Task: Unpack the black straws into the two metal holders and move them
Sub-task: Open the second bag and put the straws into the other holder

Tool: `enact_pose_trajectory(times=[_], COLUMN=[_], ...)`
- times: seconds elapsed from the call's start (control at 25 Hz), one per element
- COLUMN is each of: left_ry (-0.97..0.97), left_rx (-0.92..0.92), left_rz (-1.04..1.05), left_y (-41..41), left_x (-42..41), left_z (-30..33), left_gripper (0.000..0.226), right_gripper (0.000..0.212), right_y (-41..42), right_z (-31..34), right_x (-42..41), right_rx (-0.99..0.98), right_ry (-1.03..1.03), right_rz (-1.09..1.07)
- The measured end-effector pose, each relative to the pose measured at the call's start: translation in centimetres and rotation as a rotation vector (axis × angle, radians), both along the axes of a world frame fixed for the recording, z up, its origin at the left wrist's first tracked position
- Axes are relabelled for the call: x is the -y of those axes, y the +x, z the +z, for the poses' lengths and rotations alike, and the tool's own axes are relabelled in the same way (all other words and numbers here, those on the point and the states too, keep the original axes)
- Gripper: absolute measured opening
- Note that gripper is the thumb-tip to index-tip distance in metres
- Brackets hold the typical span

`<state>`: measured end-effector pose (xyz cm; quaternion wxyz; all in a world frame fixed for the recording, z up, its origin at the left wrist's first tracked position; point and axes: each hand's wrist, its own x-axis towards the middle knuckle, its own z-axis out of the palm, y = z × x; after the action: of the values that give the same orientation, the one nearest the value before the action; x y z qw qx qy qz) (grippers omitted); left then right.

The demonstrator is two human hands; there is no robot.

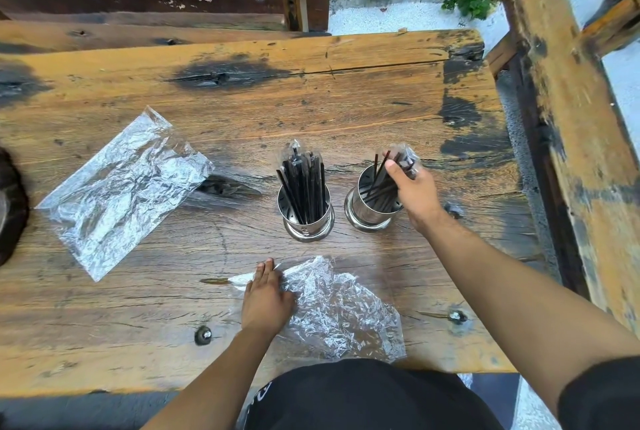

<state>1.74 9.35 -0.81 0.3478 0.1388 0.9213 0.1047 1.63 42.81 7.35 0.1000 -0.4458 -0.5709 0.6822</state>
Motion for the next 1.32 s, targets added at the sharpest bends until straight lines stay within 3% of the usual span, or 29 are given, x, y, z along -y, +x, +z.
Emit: enact_pose_trajectory(times=[0.2, 0.32, 0.4, 0.52, 0.56, 0.72, 0.84, 0.92, 1.04, 1.32], left_ry=[-0.043, -0.059, -0.063, -0.07, -0.073, -0.072, -0.073, -0.066, -0.011, -0.006], left_rx=[0.02, 0.039, 0.042, 0.043, 0.04, 0.032, 0.007, -0.071, -0.154, -0.364], left_rz=[-0.027, -0.05, -0.058, -0.064, -0.064, -0.06, -0.071, -0.089, -0.093, -0.012], left_y=[0.1, 0.3, 0.2, 0.4, 0.5, 0.9, 1.2, 1.8, 2.7, 4.6], left_x=[-0.4, -0.4, -0.4, -0.4, -0.4, -0.5, -0.6, -0.1, 0.7, 2.7], left_z=[0.3, 0.4, 0.5, 0.6, 0.6, 0.4, 0.2, -0.3, -1.6, -2.1], left_gripper=[0.08, 0.086, 0.088, 0.088, 0.088, 0.088, 0.083, 0.078, 0.073, 0.037], right_gripper=[0.02, 0.024, 0.045, 0.107, 0.113, 0.08, 0.054, 0.054, 0.062, 0.056], right_y=[0.2, 0.9, 1.7, 4.1, 5.2, 9.4, 12.6, 15.4, 18.2, 18.6], right_z=[-0.2, -0.8, -0.6, -1.0, -1.5, -3.1, -4.6, -6.7, -10.0, -10.6], right_x=[0.2, 0.6, 0.8, 1.3, 1.5, 3.2, 5.8, 7.7, 9.9, 12.0], right_rx=[0.008, 0.075, 0.067, 0.022, 0.022, 0.089, 0.377, 0.512, 0.545, 0.5], right_ry=[-0.19, -0.107, -0.083, -0.181, -0.207, -0.235, 0.075, 0.442, 0.691, 0.758], right_rz=[-0.072, 0.027, 0.069, 0.079, 0.06, -0.013, 0.142, 0.493, 0.819, 0.752])
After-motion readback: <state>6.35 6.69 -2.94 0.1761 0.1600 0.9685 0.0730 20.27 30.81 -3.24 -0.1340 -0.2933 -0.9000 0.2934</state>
